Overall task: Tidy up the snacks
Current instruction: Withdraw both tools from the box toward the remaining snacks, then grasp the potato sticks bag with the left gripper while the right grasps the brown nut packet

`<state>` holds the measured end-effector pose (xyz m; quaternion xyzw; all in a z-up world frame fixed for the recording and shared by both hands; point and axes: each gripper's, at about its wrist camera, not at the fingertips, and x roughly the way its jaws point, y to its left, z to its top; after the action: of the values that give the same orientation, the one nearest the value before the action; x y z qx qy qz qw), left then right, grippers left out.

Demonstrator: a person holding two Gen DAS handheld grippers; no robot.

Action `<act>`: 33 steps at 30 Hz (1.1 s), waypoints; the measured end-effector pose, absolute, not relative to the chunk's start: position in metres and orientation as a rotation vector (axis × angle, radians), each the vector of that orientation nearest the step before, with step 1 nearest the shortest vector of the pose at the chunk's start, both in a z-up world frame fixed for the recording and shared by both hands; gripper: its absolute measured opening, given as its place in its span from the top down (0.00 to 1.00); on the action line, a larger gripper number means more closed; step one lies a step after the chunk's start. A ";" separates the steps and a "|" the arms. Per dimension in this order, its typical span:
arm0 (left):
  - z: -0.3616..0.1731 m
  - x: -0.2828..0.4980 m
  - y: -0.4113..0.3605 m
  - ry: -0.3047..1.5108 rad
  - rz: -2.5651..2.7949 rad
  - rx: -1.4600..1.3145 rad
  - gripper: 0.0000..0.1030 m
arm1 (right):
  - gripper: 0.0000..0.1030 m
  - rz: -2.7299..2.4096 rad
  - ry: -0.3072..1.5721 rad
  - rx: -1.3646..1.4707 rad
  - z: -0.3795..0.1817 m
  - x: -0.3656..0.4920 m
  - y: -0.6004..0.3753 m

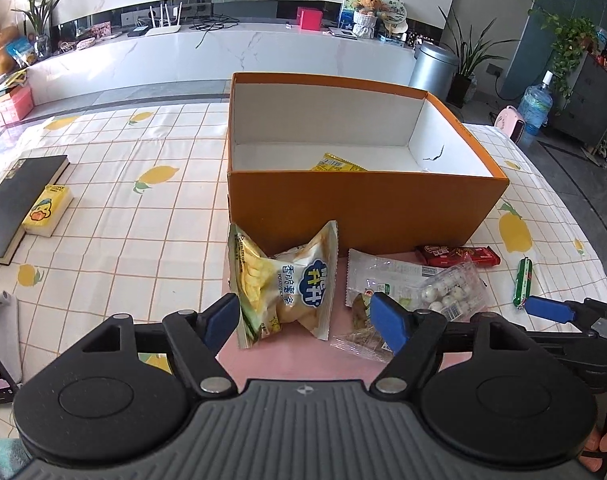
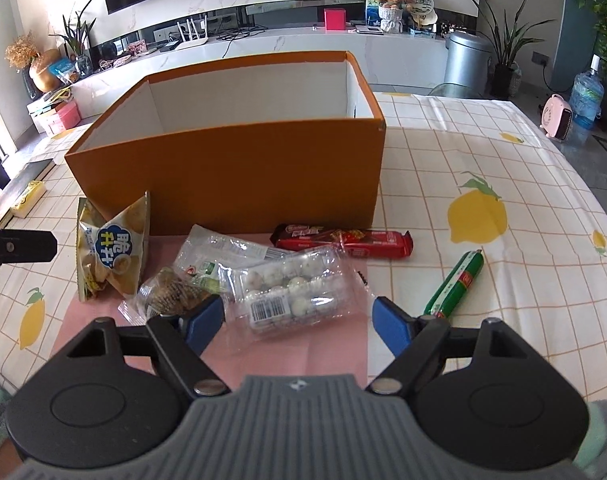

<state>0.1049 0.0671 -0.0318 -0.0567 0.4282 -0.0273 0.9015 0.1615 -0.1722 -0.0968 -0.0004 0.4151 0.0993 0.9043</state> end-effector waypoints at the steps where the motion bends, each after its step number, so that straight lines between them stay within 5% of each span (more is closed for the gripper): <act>1: -0.033 0.106 0.068 0.886 -0.056 -0.124 0.15 | 0.23 0.206 0.855 -0.005 -0.098 0.161 -0.171; 19: -0.072 0.133 0.069 0.900 -0.054 -0.114 0.13 | 0.23 0.346 0.827 -0.026 -0.107 0.176 -0.134; 33: -0.090 0.152 0.083 0.892 -0.070 -0.178 0.13 | 0.34 0.448 0.886 -0.036 -0.126 0.191 -0.097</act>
<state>0.1521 0.0829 -0.0899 -0.0858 0.4305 -0.0339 0.8979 0.1913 -0.0968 -0.1263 -0.0173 0.4249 0.2147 0.8792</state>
